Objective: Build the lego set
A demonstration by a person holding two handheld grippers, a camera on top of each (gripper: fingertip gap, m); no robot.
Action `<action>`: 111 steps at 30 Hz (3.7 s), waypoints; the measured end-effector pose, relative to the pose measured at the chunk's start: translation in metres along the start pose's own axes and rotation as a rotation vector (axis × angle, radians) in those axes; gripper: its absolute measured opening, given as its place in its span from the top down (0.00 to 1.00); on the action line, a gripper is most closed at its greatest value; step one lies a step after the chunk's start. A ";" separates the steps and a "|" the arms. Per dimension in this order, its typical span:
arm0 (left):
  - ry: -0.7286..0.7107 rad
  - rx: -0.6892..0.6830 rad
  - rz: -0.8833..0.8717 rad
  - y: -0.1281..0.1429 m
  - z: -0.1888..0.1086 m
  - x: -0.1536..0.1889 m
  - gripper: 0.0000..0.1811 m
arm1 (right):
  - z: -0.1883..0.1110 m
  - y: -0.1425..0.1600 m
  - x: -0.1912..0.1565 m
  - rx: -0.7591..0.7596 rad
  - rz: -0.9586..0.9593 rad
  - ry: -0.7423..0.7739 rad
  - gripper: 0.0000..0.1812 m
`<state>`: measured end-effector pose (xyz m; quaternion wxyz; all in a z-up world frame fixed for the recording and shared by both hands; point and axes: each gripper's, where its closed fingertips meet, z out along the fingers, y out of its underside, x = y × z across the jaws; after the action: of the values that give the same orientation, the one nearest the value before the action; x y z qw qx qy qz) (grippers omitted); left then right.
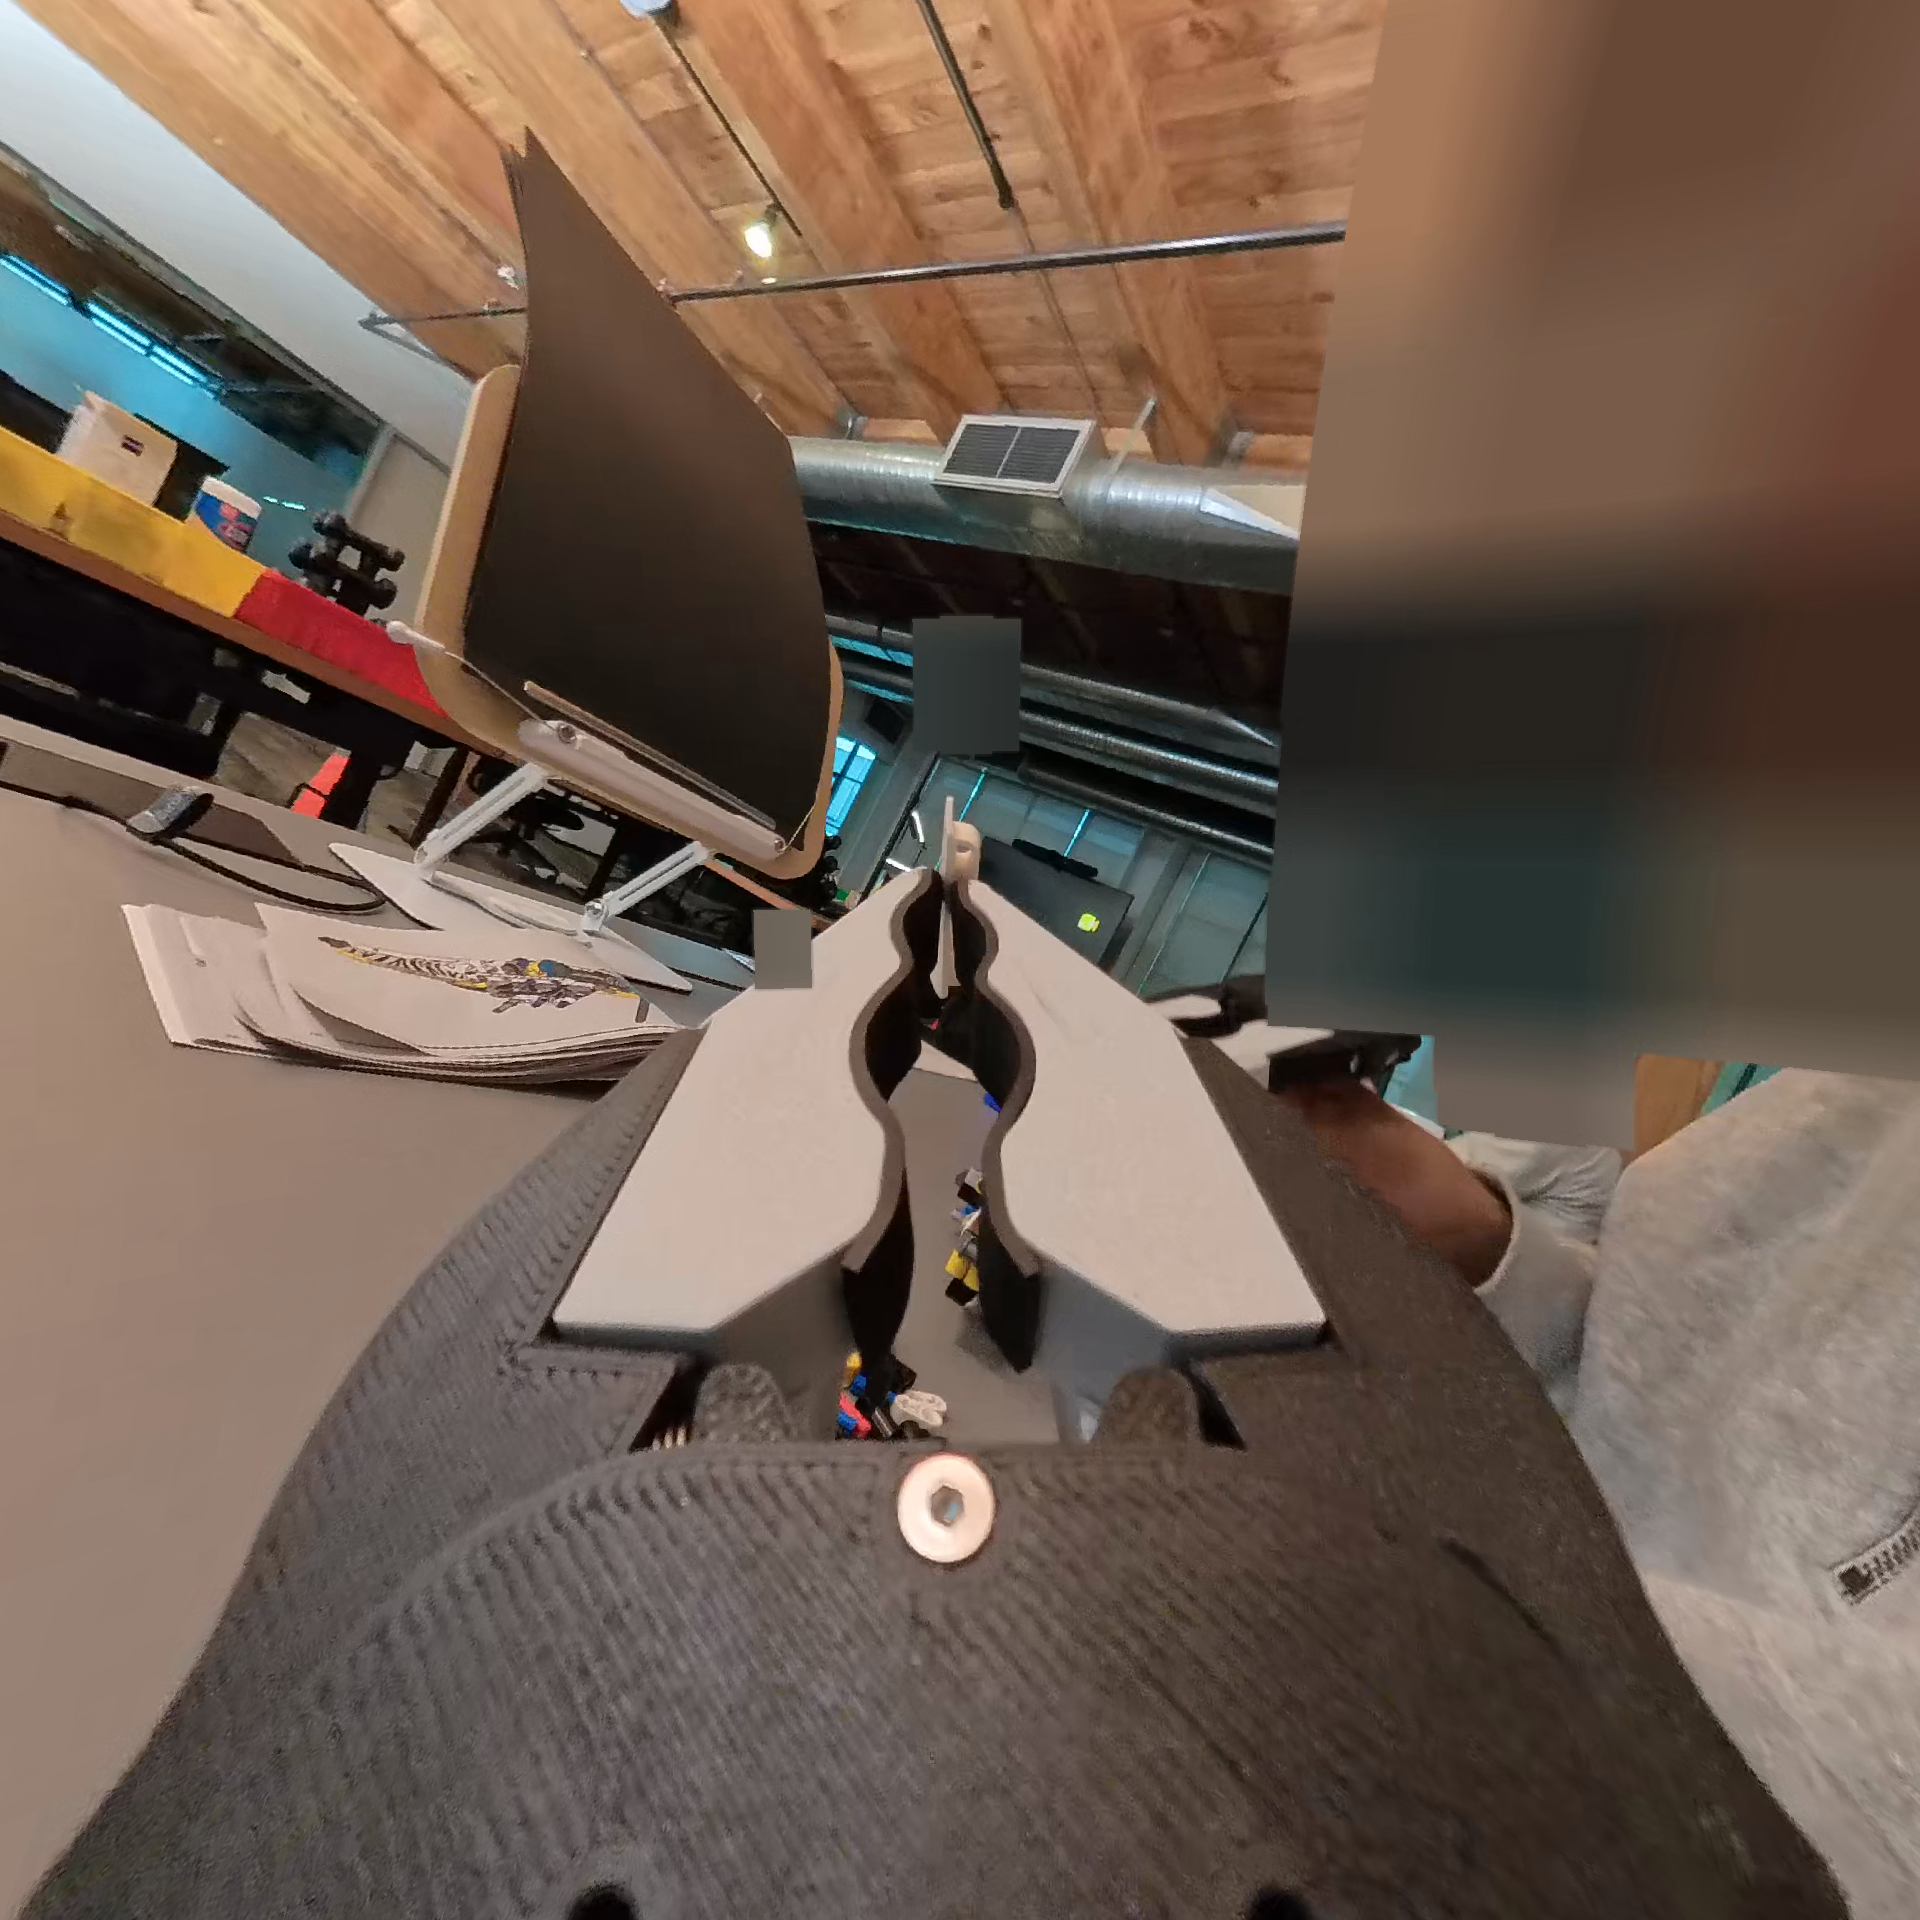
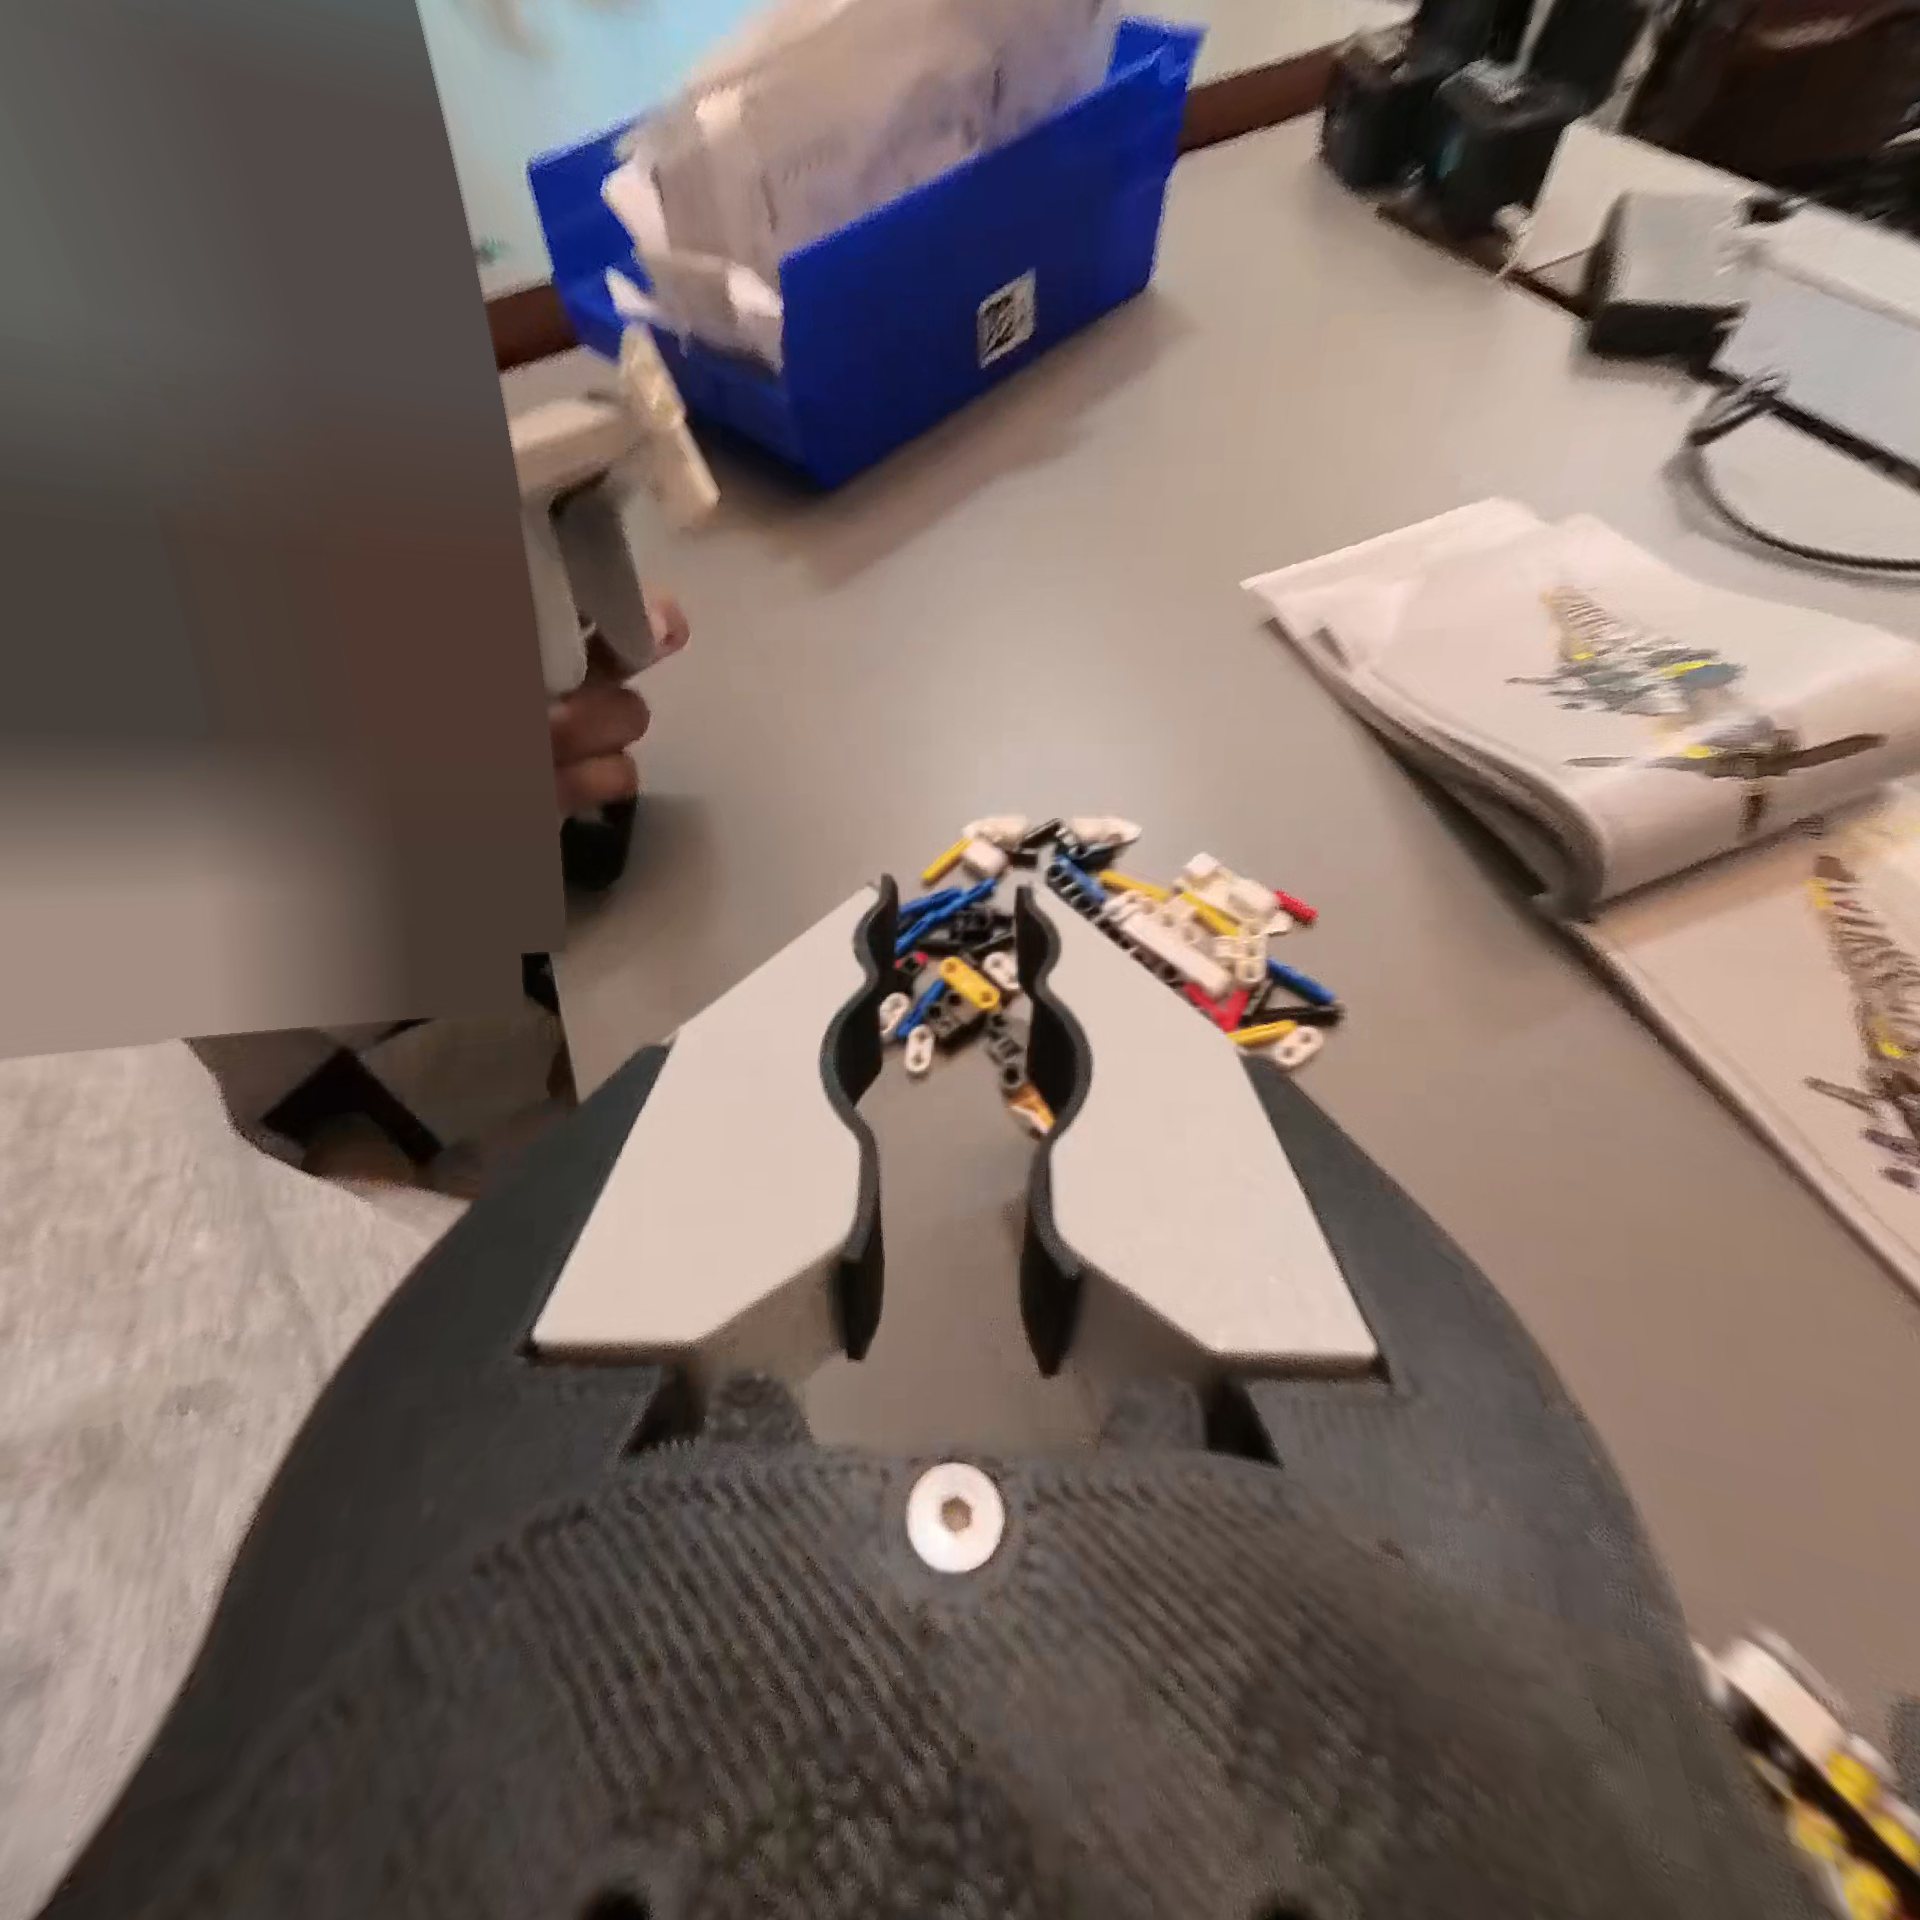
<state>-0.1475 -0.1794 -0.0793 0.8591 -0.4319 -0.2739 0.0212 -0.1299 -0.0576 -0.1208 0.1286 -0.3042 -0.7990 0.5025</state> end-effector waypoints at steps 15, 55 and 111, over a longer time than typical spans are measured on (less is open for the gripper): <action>-0.002 -0.014 -0.022 0.003 0.001 -0.001 1.00 | 0.060 0.063 -0.054 -0.252 -0.165 -0.046 0.90; 0.003 -0.002 -0.085 0.001 -0.001 -0.006 1.00 | 0.095 0.071 0.012 -0.732 -0.175 -0.222 0.92; 0.001 -0.051 -0.067 0.012 0.005 -0.003 1.00 | -0.076 0.155 -0.015 -0.446 0.195 0.067 0.97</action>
<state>-0.1498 -0.1692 -0.0869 0.8482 -0.4441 -0.2883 -0.0150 -0.0243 0.0358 -0.2207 0.0355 -0.4172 -0.8524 0.3133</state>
